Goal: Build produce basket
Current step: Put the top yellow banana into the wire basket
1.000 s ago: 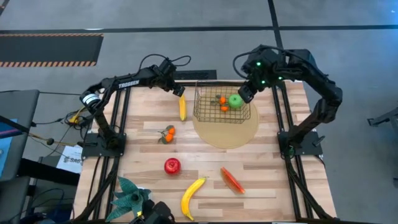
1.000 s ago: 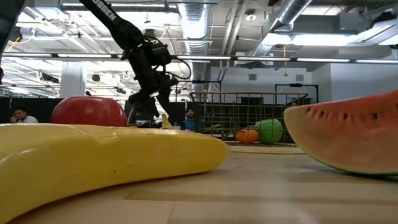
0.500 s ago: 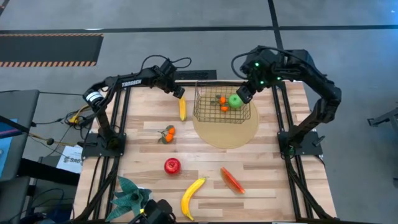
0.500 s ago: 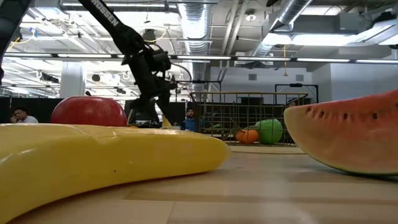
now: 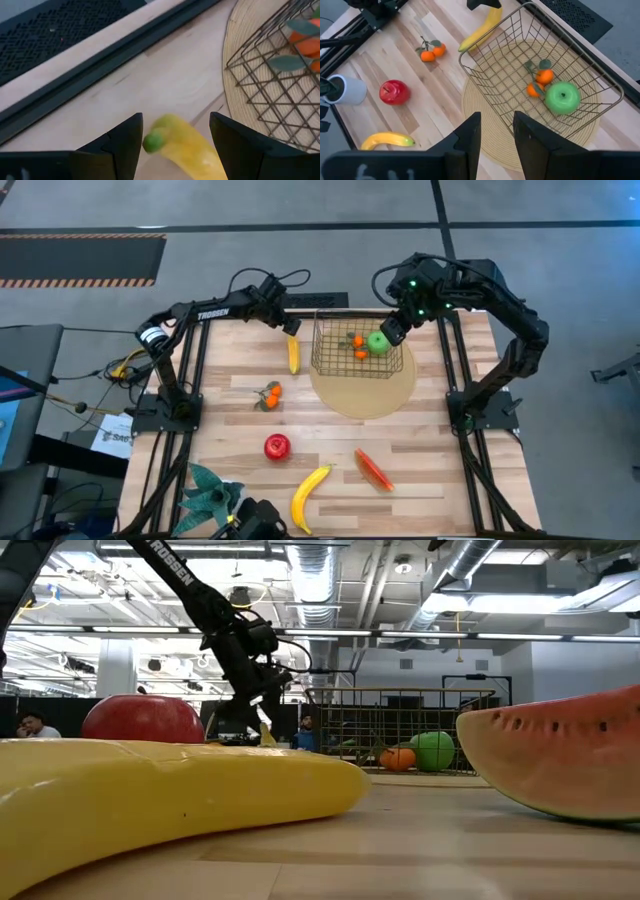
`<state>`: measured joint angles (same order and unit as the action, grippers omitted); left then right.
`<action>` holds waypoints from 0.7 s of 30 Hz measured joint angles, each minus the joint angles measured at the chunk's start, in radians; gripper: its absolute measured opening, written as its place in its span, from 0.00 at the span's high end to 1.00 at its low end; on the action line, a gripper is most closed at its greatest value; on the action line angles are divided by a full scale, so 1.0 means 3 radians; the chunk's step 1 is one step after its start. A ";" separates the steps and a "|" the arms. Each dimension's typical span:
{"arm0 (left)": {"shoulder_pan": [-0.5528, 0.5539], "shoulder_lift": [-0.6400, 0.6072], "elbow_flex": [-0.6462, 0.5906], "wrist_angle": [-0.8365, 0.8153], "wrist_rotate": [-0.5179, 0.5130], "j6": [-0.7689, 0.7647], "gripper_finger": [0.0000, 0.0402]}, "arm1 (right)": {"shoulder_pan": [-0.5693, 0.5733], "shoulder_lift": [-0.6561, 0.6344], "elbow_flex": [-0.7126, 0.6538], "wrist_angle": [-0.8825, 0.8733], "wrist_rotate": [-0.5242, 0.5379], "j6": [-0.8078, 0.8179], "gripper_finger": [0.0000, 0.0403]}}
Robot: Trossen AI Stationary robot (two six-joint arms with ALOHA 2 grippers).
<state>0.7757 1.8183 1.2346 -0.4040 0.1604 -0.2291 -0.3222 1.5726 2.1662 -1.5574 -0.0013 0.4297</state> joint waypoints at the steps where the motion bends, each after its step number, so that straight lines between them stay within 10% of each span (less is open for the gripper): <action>1: 0.0000 0.0000 0.0000 -0.0012 0.0002 0.0000 0.46 | 0.0000 0.0000 0.0000 0.0000 0.0000 -0.0001 0.67; 9: -0.0001 0.0000 0.0000 -0.0183 -0.0050 0.0079 0.51 | 0.0000 0.0000 0.0000 0.0001 0.0001 -0.0003 0.67; 21: -0.0001 0.0000 0.0000 -0.0161 -0.0052 0.0087 0.86 | 0.0000 0.0000 0.0000 0.0000 0.0004 -0.0013 0.67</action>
<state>0.7753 1.8183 1.2346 -0.4522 0.1448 -0.2031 -0.3222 1.5726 2.1662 -1.5574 -0.0002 0.4259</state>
